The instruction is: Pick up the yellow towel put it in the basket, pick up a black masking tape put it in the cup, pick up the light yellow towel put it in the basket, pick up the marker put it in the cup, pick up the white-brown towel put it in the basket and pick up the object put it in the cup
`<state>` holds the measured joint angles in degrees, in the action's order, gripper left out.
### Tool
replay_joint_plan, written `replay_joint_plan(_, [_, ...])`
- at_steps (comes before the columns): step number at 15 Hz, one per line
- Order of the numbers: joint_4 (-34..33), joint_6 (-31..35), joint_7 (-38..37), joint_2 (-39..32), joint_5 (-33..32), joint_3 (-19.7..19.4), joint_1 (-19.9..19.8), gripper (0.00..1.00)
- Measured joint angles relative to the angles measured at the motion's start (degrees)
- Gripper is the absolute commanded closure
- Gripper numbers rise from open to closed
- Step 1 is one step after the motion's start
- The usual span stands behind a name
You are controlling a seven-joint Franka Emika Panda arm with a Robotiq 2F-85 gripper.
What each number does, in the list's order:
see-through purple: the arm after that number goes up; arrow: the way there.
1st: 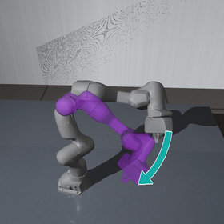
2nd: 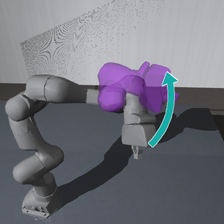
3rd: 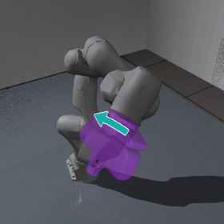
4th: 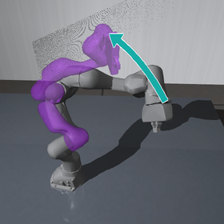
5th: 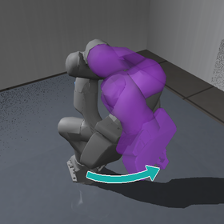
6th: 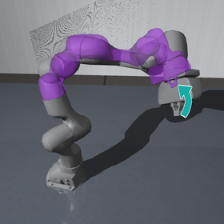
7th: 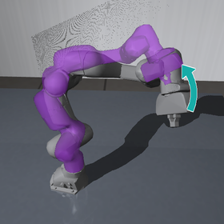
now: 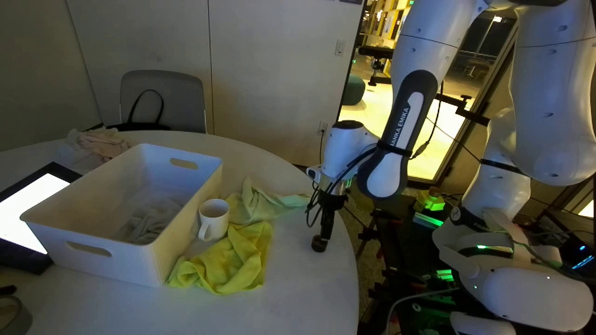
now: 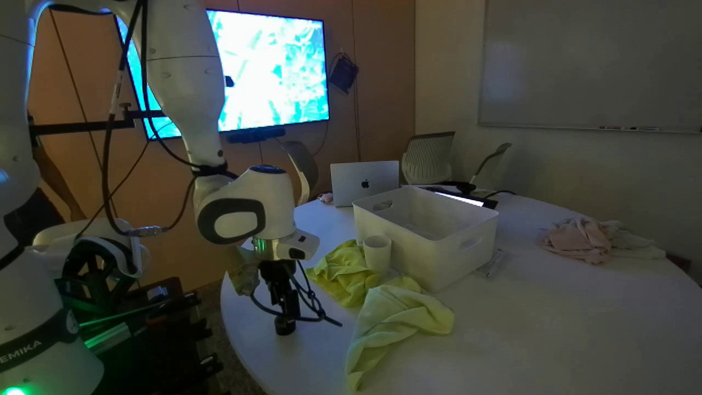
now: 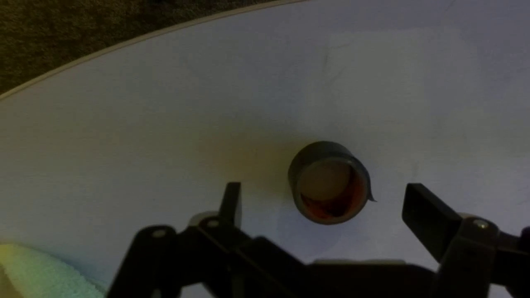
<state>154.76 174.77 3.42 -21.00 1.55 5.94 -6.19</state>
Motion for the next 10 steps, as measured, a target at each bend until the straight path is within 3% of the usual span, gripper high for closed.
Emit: replay_joint_plan(10, [-0.9, 0.0, 0.2, -2.5, -1.1, -4.4, 1.3, 0.0])
